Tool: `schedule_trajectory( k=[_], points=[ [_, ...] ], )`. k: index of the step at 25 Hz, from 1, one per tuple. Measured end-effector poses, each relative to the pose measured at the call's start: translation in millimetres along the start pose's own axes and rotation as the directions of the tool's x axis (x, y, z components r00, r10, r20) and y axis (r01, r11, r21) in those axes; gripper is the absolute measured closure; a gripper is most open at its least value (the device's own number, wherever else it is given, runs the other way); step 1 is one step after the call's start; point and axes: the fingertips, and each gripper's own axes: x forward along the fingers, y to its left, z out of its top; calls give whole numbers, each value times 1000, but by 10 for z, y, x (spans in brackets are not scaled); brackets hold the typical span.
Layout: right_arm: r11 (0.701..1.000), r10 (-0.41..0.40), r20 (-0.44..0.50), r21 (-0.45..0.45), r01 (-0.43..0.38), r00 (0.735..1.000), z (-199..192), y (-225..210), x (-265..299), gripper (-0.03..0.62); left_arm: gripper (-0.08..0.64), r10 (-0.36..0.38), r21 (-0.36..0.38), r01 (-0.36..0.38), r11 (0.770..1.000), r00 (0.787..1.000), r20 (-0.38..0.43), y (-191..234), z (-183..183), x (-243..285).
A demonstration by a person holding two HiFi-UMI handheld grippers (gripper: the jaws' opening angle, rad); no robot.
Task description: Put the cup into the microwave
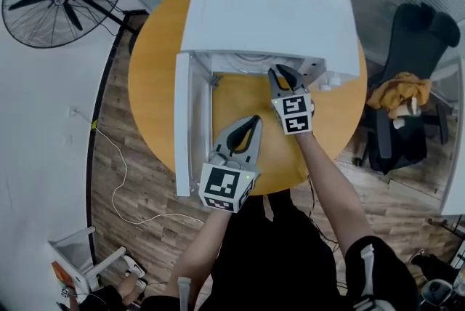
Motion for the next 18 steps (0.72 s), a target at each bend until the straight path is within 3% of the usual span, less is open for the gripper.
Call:
schedule_trajectory(
  k=[18],
  points=[
    [993, 115, 85, -10, -114, 990, 92, 300, -1343, 555, 563, 132, -5, -132, 991, 991, 15, -736, -232, -587]
  ],
)
